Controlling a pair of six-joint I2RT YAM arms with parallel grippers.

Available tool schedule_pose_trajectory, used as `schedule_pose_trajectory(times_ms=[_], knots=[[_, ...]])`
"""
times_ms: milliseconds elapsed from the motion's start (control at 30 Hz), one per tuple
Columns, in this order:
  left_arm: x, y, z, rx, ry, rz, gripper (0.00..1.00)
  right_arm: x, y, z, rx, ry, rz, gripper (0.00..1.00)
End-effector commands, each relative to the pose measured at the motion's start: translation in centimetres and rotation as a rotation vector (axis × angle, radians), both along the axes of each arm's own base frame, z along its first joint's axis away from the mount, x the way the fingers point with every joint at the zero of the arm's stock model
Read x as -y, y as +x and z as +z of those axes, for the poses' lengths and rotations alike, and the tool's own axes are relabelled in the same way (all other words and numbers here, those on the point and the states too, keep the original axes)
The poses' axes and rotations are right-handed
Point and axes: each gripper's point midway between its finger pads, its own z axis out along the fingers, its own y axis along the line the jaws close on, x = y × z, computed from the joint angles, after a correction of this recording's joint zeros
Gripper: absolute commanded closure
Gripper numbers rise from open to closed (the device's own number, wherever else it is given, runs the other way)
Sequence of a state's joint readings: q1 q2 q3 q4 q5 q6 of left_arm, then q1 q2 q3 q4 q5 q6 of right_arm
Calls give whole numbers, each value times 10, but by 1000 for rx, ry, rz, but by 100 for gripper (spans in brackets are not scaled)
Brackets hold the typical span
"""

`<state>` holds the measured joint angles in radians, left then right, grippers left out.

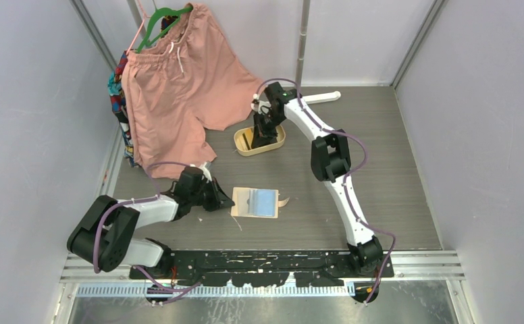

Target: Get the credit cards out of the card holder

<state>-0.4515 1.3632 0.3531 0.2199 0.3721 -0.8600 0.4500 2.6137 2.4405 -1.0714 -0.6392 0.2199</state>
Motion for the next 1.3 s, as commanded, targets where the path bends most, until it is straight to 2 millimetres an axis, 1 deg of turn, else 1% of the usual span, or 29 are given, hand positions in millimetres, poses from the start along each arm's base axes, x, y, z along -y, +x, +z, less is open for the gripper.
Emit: schedule_pose_trajectory(times_ms=[0, 367, 433, 533, 600, 700, 800, 1033, 1233, 1267], knots=[[-35, -32, -46, -139, 187, 26, 100, -13, 6, 18, 37, 53, 4, 94], [-35, -32, -43, -136, 191, 27, 100, -26, 0, 21, 37, 71, 22, 93], [-36, -31, -42, -132, 192, 27, 100, -27, 1, 22, 37, 73, 19, 87], [-36, -31, -41, -131, 192, 28, 100, -25, 2, 25, 50, 66, 15, 69], [-36, -32, -42, -132, 193, 28, 100, -23, 3, 27, 65, 52, 14, 60], [-36, -32, -41, -130, 193, 29, 100, -18, 7, 32, 96, 19, 1, 54], [-37, -32, -39, -126, 194, 31, 100, -13, 11, 40, 130, -4, -10, 51], [-40, -34, -38, -122, 199, 36, 100, 4, 20, 73, 255, -82, -33, 44], [-39, -33, -38, -117, 197, 37, 100, 23, 28, 97, 350, -162, -97, 43], [-39, -33, -37, -115, 196, 37, 100, 26, 30, 104, 373, -167, -119, 43]])
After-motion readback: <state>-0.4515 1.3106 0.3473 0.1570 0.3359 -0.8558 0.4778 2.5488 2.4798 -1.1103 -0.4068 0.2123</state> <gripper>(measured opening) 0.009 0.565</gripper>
